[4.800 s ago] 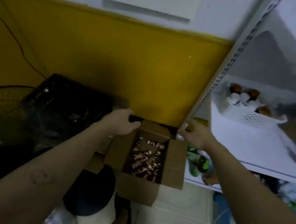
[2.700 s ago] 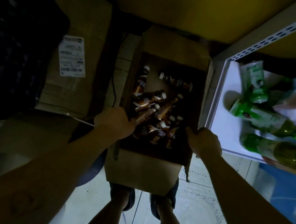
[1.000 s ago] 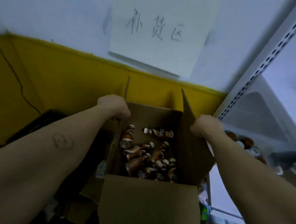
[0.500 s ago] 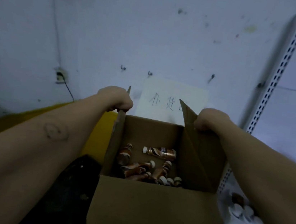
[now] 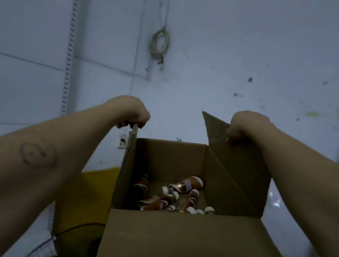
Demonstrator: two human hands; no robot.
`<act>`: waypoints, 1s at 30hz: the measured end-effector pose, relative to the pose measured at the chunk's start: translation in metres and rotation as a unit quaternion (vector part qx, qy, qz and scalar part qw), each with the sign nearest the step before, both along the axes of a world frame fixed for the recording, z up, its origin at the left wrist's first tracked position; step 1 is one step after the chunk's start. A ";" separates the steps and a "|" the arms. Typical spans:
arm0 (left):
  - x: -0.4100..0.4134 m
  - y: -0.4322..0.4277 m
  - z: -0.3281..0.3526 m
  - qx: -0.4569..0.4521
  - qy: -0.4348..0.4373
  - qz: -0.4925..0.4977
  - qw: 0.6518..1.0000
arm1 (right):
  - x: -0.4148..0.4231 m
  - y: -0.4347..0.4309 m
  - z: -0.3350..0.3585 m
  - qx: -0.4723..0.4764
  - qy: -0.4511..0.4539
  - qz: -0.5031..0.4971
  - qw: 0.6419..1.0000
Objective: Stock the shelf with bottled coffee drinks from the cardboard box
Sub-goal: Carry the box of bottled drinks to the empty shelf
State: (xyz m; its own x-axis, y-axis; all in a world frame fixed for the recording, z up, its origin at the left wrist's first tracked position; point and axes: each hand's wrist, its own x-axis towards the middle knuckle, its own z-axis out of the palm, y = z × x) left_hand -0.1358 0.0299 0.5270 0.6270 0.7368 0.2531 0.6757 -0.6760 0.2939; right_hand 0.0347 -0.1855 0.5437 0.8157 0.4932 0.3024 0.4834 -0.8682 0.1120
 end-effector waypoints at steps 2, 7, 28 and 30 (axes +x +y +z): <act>-0.017 0.000 0.019 0.025 -0.013 0.019 0.999 | -0.013 0.008 0.025 0.011 -0.042 0.015 0.999; -0.066 0.004 0.057 0.039 -0.049 0.065 0.996 | -0.049 0.035 0.064 0.033 -0.100 0.062 0.993; -0.445 0.017 0.058 0.016 -0.047 0.410 0.911 | -0.333 0.215 0.048 -0.050 -0.041 0.392 0.918; -0.484 0.013 0.038 0.004 -0.038 0.441 0.896 | -0.379 0.229 0.033 -0.070 -0.035 0.428 0.900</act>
